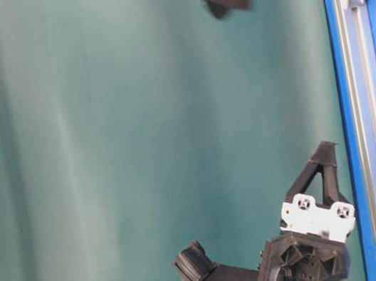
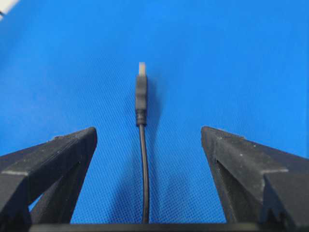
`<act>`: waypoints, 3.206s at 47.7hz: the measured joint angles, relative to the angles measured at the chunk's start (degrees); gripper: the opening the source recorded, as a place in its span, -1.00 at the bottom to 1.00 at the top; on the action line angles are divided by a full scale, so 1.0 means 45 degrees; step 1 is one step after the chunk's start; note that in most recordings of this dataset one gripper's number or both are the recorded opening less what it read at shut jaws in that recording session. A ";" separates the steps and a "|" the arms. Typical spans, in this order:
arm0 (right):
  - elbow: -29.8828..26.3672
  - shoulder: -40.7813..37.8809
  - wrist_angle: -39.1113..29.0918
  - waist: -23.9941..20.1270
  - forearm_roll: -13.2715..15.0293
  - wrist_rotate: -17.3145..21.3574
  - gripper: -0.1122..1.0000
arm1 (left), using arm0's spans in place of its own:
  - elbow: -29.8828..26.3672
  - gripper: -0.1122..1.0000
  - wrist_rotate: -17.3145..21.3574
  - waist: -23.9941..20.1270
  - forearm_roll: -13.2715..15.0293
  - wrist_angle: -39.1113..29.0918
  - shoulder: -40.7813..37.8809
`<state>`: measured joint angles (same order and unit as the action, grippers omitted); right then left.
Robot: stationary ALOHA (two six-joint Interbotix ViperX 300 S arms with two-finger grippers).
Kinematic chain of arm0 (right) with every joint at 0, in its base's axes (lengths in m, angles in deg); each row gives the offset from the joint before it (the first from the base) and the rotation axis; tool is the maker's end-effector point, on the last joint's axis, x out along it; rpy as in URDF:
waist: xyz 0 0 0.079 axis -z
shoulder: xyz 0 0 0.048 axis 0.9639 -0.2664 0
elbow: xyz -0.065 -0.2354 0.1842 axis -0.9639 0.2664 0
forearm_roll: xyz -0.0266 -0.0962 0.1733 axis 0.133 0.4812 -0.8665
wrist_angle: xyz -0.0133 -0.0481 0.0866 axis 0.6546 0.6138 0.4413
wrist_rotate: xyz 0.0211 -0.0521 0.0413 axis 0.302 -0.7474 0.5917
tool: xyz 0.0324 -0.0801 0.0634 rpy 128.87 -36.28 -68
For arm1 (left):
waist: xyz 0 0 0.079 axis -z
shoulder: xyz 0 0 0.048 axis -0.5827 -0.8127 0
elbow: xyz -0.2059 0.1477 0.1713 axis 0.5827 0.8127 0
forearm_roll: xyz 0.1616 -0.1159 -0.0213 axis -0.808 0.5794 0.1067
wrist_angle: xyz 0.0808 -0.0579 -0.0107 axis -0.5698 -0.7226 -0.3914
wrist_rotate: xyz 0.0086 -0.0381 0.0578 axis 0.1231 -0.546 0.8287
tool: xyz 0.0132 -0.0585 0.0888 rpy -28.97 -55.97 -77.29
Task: Insert the wire through the string loop located on the right side.
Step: 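Open the right gripper and lower it over the black USB cable end, then close the right gripper on the cable just behind the USB plug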
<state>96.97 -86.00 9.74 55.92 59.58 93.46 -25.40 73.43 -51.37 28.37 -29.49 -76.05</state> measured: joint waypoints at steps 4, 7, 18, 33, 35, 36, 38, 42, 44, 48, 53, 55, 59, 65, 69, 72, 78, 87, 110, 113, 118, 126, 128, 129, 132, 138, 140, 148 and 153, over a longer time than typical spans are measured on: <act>-0.0234 -0.0293 0.0020 0.0000 -0.0020 0.0098 0.82 | 0.0000 -0.77 0.0000 0.0000 0.0000 0.0000 0.0000; -0.0313 -0.0410 0.0000 0.0000 -0.0078 0.0098 0.82 | 0.0000 -0.77 0.0000 0.0000 -0.0020 0.0000 0.0000; -0.0352 -0.0469 -0.0039 -0.0020 -0.0078 0.0098 0.78 | 0.0020 -0.76 0.0000 0.0000 0.0000 0.0000 0.0000; -0.0410 -0.0586 -0.0410 0.0000 0.0020 -0.0078 -0.25 | 0.0059 -0.77 0.0000 0.0000 0.0000 0.0000 0.0020; -0.0410 -0.0586 -0.0430 0.0000 0.0098 -0.0098 -0.44 | 0.0059 -0.77 0.0000 0.0000 0.0000 0.0000 0.0020; -0.0410 -0.0586 -0.0430 -0.0020 0.0117 -0.0117 -0.52 | 0.0078 -0.77 0.0000 0.0000 0.0000 0.0000 0.0020; -0.0410 -0.0586 -0.0430 -0.0020 0.0176 -0.0117 -0.67 | 0.0059 -0.77 0.0000 0.0000 0.0000 0.0000 0.0020; -0.0410 -0.0586 -0.0430 0.0000 0.0234 -0.0137 -0.85 | 0.0078 -0.77 -0.0020 0.0000 -0.0020 0.0000 0.0039; -0.0410 -0.0586 -0.0449 0.0000 0.0234 -0.0137 -0.87 | 0.0078 -0.77 0.0000 0.0000 0.0000 0.0000 0.0020; -0.0410 -0.0586 -0.0430 0.0000 0.0254 -0.0137 -0.87 | 0.0098 -0.77 0.0000 0.0000 -0.0020 0.0000 0.0039; -0.0391 -0.0586 -0.0449 0.0000 0.0254 -0.0137 -0.87 | 0.0117 -0.77 0.0000 0.0000 -0.0020 0.0000 0.0039; -0.0410 -0.0586 -0.0449 0.0000 0.0234 -0.0137 -0.87 | 0.0117 -0.77 0.0000 0.0000 -0.0020 0.0000 0.0039; -0.0391 -0.0586 -0.0449 0.0000 0.0254 -0.0137 -0.87 | 0.0117 -0.77 0.0000 0.0000 -0.0020 0.0020 0.0039; -0.0391 -0.0527 -0.0488 0.0000 0.0254 -0.0059 -0.87 | 0.0117 -0.77 0.0000 0.0000 -0.0020 0.0000 0.0039; -0.0332 -0.0293 -0.0684 0.0000 0.0254 -0.0059 -0.87 | 0.0117 -0.77 0.0000 0.0000 0.0000 0.0000 0.0039; -0.0293 0.0059 -0.0977 0.0000 0.0254 -0.0059 -0.87 | 0.0117 -0.77 0.0000 0.0000 -0.0020 0.0000 0.0039; -0.0293 0.0645 -0.1504 -0.0020 0.0254 -0.0039 -0.87 | 0.0117 -0.77 0.0000 0.0000 -0.0020 0.0000 0.0039; -0.0293 0.1445 -0.2324 0.0000 0.0254 -0.0059 -0.87 | 0.0195 -0.77 0.0000 0.0000 -0.0020 0.0000 0.0156; -0.0293 0.1738 -0.2617 0.0000 0.0254 -0.0098 -0.87 | 0.0215 -0.77 0.0000 0.0000 -0.0020 0.0000 0.0156; -0.0293 0.1758 -0.2617 0.0000 0.0254 -0.0078 -0.87 | 0.0215 -0.77 0.0000 0.0000 -0.0020 0.0000 0.0156; -0.0293 0.1758 -0.2617 0.0000 0.0254 -0.0078 -0.87 | 0.0215 -0.77 0.0000 0.0000 -0.0020 0.0000 0.0156; -0.0293 0.1738 -0.2617 0.0000 0.0254 -0.0098 -0.87 | 0.0215 -0.77 0.0000 0.0000 -0.0020 0.0000 0.0176; -0.0293 0.1758 -0.2617 0.0000 0.0254 -0.0098 -0.87 | 0.0215 -0.77 0.0000 0.0000 0.0000 0.0000 0.0156; -0.0293 0.1738 -0.2617 0.0000 0.0254 -0.0098 -0.87 | 0.0215 -0.77 0.0000 0.0000 -0.0020 0.0000 0.0156; -0.0293 0.1758 -0.2617 0.0000 0.0234 -0.0098 -0.87 | 0.0215 -0.77 0.0000 0.0000 -0.0020 0.0000 0.0176; -0.0293 0.1758 -0.2617 0.0000 0.0254 -0.0098 -0.87 | 0.0215 -0.77 0.0000 0.0000 -0.0020 0.0000 0.0156; -0.0293 0.1738 -0.2617 0.0000 0.0254 -0.0098 -0.87 | 0.0215 -0.77 0.0000 0.0000 -0.0020 0.0000 0.0156; -0.0293 0.1758 -0.2617 0.0000 0.0234 -0.0098 -0.87 | 0.0215 -0.77 0.0000 0.0000 -0.0020 0.0000 0.0156; -0.0293 0.1738 -0.2617 -0.0020 0.0254 -0.0098 -0.87 | 0.0215 -0.77 0.0000 0.0000 -0.0020 0.0000 0.0156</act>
<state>95.65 -78.17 -2.03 55.83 60.73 93.02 -24.43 73.43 -51.37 28.28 -29.49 -75.35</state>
